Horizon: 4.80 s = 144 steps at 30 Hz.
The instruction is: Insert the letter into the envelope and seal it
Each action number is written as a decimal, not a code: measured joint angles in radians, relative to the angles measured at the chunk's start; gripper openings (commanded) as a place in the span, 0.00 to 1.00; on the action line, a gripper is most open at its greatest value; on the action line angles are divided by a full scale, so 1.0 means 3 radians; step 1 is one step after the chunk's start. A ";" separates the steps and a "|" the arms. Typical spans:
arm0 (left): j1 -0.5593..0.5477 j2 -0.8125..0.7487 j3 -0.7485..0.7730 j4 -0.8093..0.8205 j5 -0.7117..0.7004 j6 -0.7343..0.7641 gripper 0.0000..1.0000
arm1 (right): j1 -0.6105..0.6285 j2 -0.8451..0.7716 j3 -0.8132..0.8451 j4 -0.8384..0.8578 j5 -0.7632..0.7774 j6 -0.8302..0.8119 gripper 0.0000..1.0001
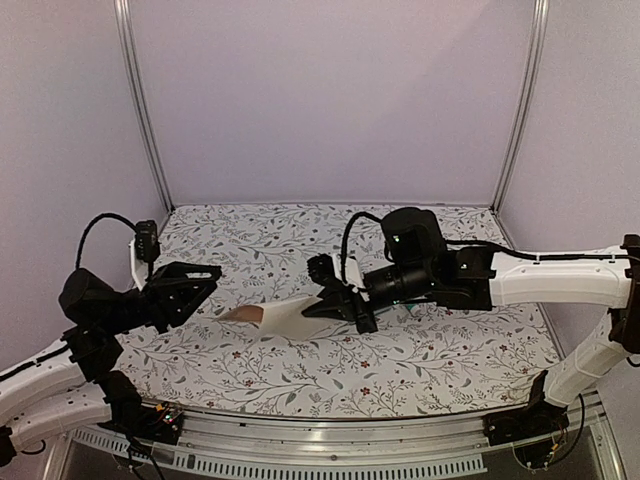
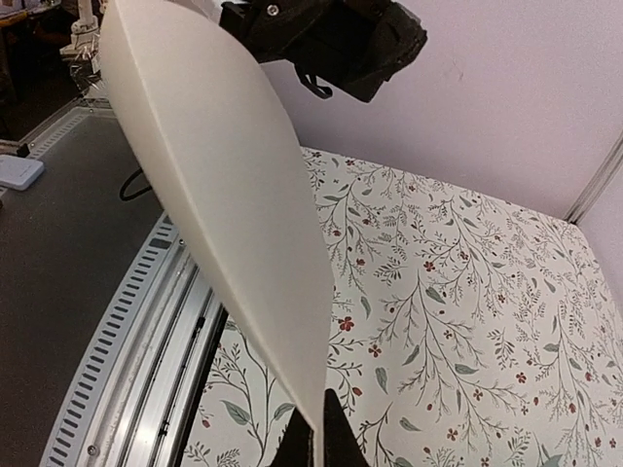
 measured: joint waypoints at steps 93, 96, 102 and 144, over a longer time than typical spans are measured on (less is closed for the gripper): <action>-0.1164 0.1718 0.0881 -0.0576 -0.0496 0.1087 0.09 | -0.0023 -0.0324 0.0557 -0.0839 0.0367 0.0725 0.74; -0.1164 0.1678 0.0881 -0.0575 -0.0534 0.1087 0.10 | -0.0055 -0.0566 0.0420 -0.0834 0.0439 0.0716 0.83; -0.1164 0.1637 0.0880 -0.0573 -0.0577 0.1081 0.10 | -0.0098 -0.0994 0.0220 -0.0731 0.0383 0.0724 0.96; -0.1176 0.1526 0.0664 -0.0296 -0.0362 0.1277 0.65 | -0.0022 -0.0338 -0.0011 0.0052 -0.0505 0.1034 0.00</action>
